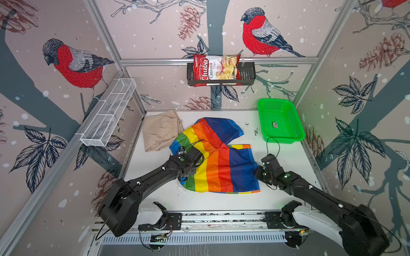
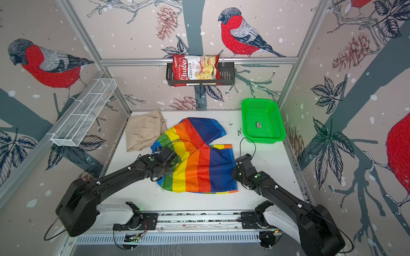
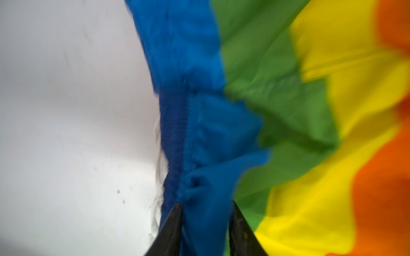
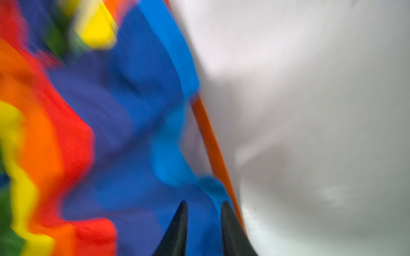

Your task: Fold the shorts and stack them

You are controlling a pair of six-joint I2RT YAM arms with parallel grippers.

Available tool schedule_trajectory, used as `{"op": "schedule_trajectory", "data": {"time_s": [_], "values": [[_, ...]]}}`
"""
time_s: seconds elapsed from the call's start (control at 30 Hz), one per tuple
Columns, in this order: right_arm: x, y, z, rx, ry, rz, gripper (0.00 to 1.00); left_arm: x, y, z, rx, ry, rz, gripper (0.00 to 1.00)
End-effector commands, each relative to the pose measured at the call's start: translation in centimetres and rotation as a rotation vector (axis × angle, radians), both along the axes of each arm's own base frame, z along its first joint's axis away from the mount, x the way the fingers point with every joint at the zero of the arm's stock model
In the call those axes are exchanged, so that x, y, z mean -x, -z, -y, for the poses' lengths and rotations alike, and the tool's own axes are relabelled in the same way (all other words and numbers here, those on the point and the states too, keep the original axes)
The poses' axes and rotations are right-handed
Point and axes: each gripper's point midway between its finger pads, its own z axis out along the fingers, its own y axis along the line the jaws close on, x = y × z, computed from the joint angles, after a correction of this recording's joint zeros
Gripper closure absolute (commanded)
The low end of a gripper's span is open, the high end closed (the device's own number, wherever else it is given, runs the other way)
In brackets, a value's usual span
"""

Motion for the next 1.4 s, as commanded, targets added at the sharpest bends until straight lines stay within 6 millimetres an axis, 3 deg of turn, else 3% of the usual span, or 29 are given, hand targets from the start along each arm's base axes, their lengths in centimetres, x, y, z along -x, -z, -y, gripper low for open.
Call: {"op": "schedule_trajectory", "data": {"time_s": [0.0, 0.07, 0.13, 0.27, 0.4, 0.57, 0.7, 0.83, 0.93, 1.2, 1.37], "values": [[-2.9, -3.4, 1.2, 0.026, -0.023, 0.098, 0.62, -1.0, -3.1, -0.9, -0.101, 0.032, 0.074, 0.56], [-5.1, -4.7, 1.0, 0.008, -0.032, 0.131, 0.57, -1.5, -4.9, -0.3, -0.07, 0.048, 0.111, 0.51], [-6.8, -4.8, 0.4, -0.003, -0.059, 0.119, 0.55, -1.8, -6.2, 0.9, -0.013, 0.066, 0.15, 0.48], [-9.7, -2.5, -0.9, 0.006, -0.111, 0.054, 0.55, -1.9, -7.1, 6.9, 0.176, 0.193, 0.201, 0.48], [-11.8, -0.6, -1.7, -0.005, -0.131, 0.034, 0.55, -1.2, -5.3, 13.9, 0.281, 0.358, 0.179, 0.49], [-14.0, 1.9, -1.9, 0.003, -0.146, -0.013, 0.53, -0.3, -1.1, 18.6, 0.24, 0.441, 0.077, 0.55], [-15.4, 3.1, -2.6, -0.03, -0.178, -0.028, 0.58, 0.6, 2.0, 19.6, 0.25, 0.442, 0.016, 0.57], [-16.0, 3.1, -2.8, -0.074, -0.179, -0.026, 0.85, 0.8, 3.1, 19.8, 0.266, 0.426, -0.003, 0.57], [-16.5, 2.5, -2.6, -0.088, -0.171, -0.005, 0.98, 1.2, 4.6, 18.9, 0.237, 0.403, -0.028, 0.58], [-18.4, -0.7, -0.7, -0.061, -0.108, 0.084, 1.0, 2.2, 8.0, 18.7, 0.232, 0.395, -0.101, 0.61], [-20.0, -0.3, 0.4, -0.004, -0.063, 0.082, 1.0, 2.3, 8.3, 18.6, 0.23, 0.4, -0.106, 0.62]]}}
